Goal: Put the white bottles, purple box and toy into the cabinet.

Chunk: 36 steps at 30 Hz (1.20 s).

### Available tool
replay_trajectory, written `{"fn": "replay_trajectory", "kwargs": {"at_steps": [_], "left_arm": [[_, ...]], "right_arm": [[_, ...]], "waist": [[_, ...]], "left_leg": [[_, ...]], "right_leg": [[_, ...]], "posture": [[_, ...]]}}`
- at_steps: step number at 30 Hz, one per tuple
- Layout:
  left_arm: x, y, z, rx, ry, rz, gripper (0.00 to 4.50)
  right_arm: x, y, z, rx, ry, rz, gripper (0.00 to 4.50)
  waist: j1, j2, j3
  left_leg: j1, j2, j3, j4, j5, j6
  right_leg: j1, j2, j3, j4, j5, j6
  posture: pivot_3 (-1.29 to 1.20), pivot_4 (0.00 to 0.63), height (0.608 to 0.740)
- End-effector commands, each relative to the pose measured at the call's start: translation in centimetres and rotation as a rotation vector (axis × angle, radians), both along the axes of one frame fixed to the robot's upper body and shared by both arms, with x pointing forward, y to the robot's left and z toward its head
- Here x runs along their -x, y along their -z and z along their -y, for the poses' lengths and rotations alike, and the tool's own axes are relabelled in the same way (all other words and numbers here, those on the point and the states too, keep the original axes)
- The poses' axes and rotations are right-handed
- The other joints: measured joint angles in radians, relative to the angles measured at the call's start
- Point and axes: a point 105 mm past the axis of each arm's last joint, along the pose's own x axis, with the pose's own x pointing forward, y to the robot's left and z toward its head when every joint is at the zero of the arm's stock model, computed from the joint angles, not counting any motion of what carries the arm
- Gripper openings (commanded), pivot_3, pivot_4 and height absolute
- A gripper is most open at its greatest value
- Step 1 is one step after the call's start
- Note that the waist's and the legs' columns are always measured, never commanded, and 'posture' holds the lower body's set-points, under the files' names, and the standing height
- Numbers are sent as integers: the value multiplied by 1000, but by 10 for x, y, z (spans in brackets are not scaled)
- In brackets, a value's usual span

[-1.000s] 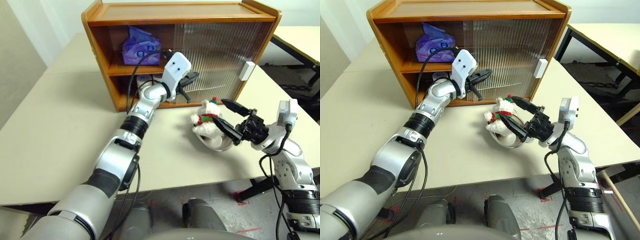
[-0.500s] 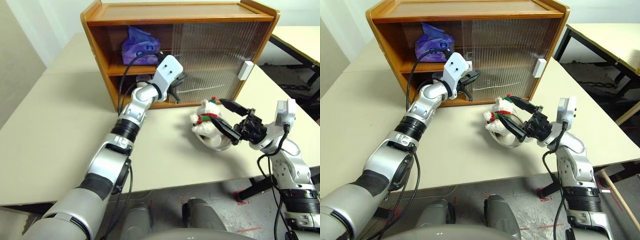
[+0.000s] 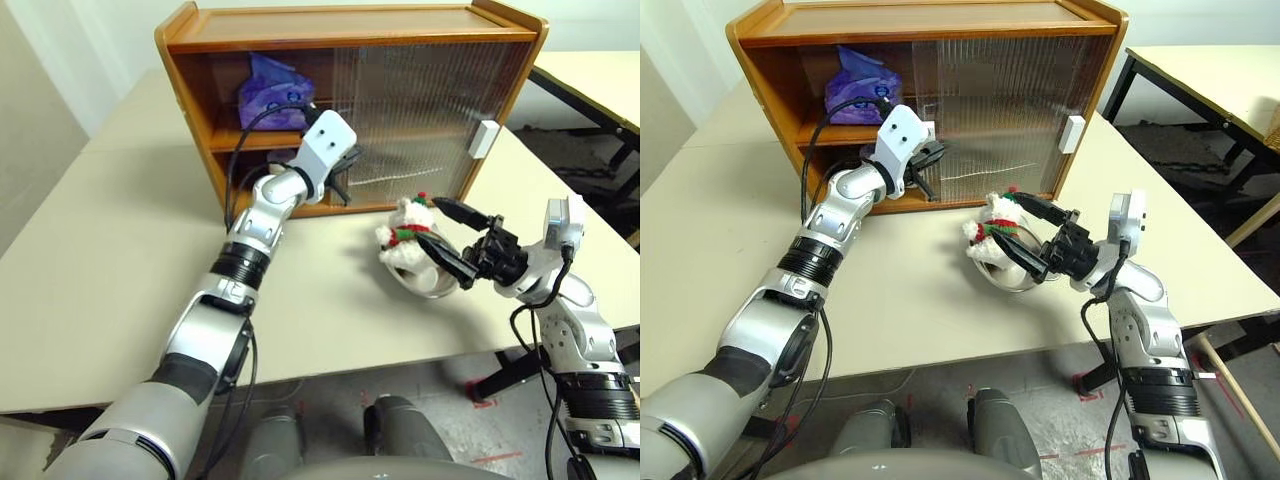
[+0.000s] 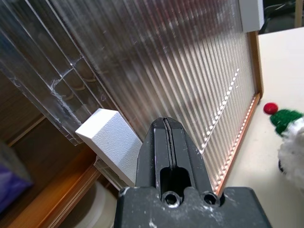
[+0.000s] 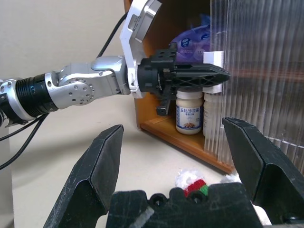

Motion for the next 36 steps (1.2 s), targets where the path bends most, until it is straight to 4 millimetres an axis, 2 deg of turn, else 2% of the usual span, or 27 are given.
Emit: {"fn": "replay_trajectory", "kwargs": {"at_steps": [1, 17, 36], "left_arm": [[-8, 0, -29, 12, -114, -4, 26], [2, 1, -69, 23, -231, -16, 26], [19, 4, -129, 11, -382, -23, 26]], "right_arm": [[0, 2, 0, 15, -7, -7, 4500], [0, 4, 0, 4, -26, -11, 4500], [4, -2, -11, -57, -141, -8, 4500]], "waist": [[-2, 0, 0], [-7, 1, 2], [19, 0, 3]], "left_leg": [[0, 0, 0, 0, 0, 0], [6, 0, -8, -1, 0, 0], [7, 0, -7, -2, 0, -1]], "right_leg": [[0, 0, 0, 0, 0, 0], [1, 2, 2, 5, 0, 0], [2, 1, 2, 5, -1, -2]], "posture": [[35, 0, 740], [66, 0, 740], [115, 0, 740]]}}
